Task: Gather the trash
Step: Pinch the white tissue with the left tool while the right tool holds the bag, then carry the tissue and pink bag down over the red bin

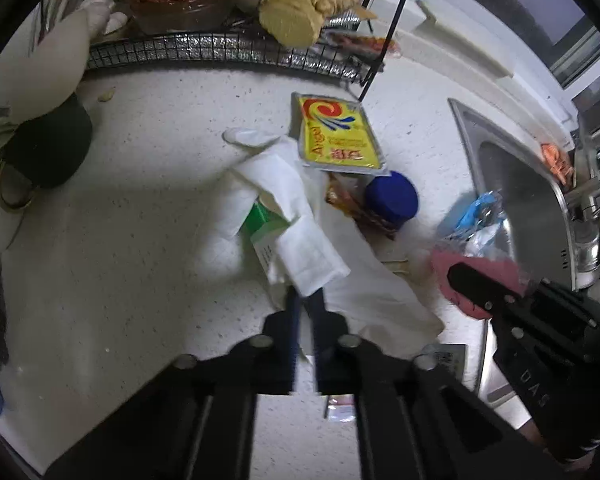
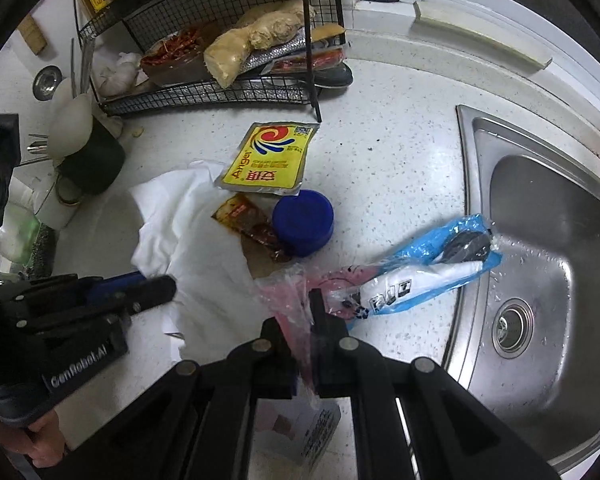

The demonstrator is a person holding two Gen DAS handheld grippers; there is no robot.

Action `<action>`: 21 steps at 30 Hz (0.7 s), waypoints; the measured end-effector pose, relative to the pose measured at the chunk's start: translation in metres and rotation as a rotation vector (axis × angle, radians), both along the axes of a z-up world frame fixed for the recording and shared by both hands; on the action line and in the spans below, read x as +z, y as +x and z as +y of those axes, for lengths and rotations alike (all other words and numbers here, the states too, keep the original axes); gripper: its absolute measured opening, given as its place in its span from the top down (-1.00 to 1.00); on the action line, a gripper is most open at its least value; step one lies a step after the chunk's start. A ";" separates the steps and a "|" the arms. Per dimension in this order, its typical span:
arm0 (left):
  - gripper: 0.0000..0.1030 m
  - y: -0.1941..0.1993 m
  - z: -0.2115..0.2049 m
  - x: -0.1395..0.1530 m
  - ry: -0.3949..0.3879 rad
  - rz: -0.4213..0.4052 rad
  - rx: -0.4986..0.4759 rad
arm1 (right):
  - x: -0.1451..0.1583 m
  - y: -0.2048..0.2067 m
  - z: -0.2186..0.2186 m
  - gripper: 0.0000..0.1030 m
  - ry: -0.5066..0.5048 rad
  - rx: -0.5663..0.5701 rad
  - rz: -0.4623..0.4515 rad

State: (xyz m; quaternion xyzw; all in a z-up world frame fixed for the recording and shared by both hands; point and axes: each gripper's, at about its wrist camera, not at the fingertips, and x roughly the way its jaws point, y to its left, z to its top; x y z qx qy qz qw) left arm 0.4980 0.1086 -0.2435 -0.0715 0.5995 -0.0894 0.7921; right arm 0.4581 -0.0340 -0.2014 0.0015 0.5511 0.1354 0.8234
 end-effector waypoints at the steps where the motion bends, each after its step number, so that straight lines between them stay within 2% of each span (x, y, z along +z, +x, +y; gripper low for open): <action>1: 0.98 -0.003 0.000 0.003 -0.008 -0.004 0.001 | 0.002 -0.001 0.001 0.91 0.001 0.002 -0.003; 9: 0.99 -0.026 -0.017 0.039 -0.013 -0.092 -0.024 | 0.034 -0.031 -0.015 0.91 0.009 0.002 -0.070; 17: 0.99 -0.067 -0.043 0.109 0.011 -0.247 -0.061 | 0.092 -0.070 -0.037 0.91 0.053 0.007 -0.176; 21: 0.99 -0.087 -0.058 0.133 0.011 -0.297 -0.079 | 0.117 -0.097 -0.051 0.91 0.092 0.006 -0.219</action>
